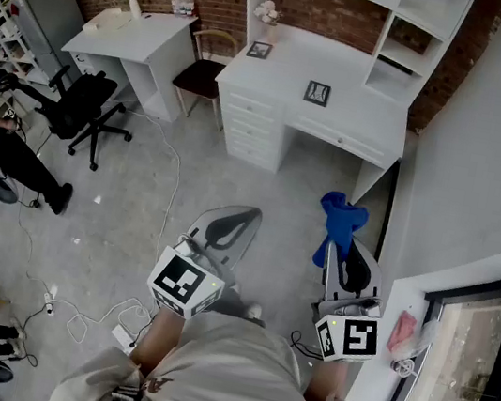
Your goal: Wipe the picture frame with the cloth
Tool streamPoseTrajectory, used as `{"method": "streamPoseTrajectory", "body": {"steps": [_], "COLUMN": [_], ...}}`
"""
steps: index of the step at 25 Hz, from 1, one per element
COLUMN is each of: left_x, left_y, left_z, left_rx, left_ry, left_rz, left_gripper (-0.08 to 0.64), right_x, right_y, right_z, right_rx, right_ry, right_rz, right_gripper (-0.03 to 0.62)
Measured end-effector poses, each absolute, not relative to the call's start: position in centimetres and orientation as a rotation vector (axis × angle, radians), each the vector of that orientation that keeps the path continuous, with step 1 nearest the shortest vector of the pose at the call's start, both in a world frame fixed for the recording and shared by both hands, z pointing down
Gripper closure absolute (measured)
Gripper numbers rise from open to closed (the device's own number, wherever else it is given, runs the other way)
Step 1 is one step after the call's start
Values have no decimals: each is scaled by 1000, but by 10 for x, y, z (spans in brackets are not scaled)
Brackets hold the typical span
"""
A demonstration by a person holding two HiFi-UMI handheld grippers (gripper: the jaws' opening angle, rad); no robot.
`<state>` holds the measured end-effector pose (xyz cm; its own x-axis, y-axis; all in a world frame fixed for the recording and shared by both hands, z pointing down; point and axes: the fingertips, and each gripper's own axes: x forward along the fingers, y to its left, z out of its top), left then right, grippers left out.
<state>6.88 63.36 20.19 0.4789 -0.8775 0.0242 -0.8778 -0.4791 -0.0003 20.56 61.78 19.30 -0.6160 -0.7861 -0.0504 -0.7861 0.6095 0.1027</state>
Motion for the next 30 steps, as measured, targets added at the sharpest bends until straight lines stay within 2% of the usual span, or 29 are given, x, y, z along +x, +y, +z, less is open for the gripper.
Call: {"method": "streamPoseTrajectory", "body": {"steps": [17,30], "left_x": [66,26], "left_y": [596,512], "left_z": [215,232], "left_rx": [2663,2649], "left_ry": [-1605,-1579], "left_rz": [15,-10], "left_gripper": [559,558], "right_x": [203,163], "right_y": [576,495], "right_z": [210,221], "right_rx": [-1402,-1434], "right_ry": [2826,2870], "right_rz": [138,125], "right_gripper": [514,518]}}
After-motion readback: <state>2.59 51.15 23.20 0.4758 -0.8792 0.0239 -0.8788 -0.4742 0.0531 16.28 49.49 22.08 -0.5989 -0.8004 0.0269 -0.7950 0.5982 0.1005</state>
